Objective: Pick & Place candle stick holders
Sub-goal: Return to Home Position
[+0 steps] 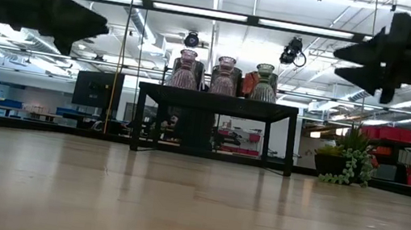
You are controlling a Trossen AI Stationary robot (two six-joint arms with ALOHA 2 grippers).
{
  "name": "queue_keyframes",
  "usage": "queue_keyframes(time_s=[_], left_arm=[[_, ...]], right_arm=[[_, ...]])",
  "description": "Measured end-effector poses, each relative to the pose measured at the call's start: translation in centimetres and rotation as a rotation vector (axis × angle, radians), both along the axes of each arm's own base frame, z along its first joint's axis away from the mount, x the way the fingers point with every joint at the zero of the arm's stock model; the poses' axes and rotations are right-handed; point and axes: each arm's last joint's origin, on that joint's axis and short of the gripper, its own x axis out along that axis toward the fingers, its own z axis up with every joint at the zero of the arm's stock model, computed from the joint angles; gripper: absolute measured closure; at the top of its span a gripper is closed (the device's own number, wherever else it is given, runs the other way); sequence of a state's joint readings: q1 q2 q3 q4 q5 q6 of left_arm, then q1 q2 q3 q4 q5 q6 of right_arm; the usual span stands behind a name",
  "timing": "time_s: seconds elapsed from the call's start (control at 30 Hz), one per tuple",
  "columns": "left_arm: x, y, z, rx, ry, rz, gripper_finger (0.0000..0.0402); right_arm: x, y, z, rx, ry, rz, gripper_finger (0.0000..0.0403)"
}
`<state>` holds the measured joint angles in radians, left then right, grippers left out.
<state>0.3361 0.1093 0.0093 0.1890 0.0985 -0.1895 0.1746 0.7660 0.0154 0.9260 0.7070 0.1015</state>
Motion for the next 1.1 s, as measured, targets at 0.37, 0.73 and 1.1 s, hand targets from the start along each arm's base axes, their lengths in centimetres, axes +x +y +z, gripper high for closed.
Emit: queue_keyframes(time_s=[0.37, 0.73, 1.1], left_arm=[[0.9, -2.4, -1.4, 0.127, 0.187, 0.064, 0.0287], [1.2, -3.0, -1.8, 0.173, 0.241, 0.004, 0.0287], [1.2, -3.0, -1.8, 0.174, 0.242, 0.004, 0.0287]], right_arm=[[1.6, -1.0, -1.7, -0.01, 0.083, -0.015, 0.0134], [1.8, -0.8, -1.8, 0.005, 0.075, 0.096, 0.0134], [1.8, -0.8, -1.8, 0.004, 0.081, 0.105, 0.0134]])
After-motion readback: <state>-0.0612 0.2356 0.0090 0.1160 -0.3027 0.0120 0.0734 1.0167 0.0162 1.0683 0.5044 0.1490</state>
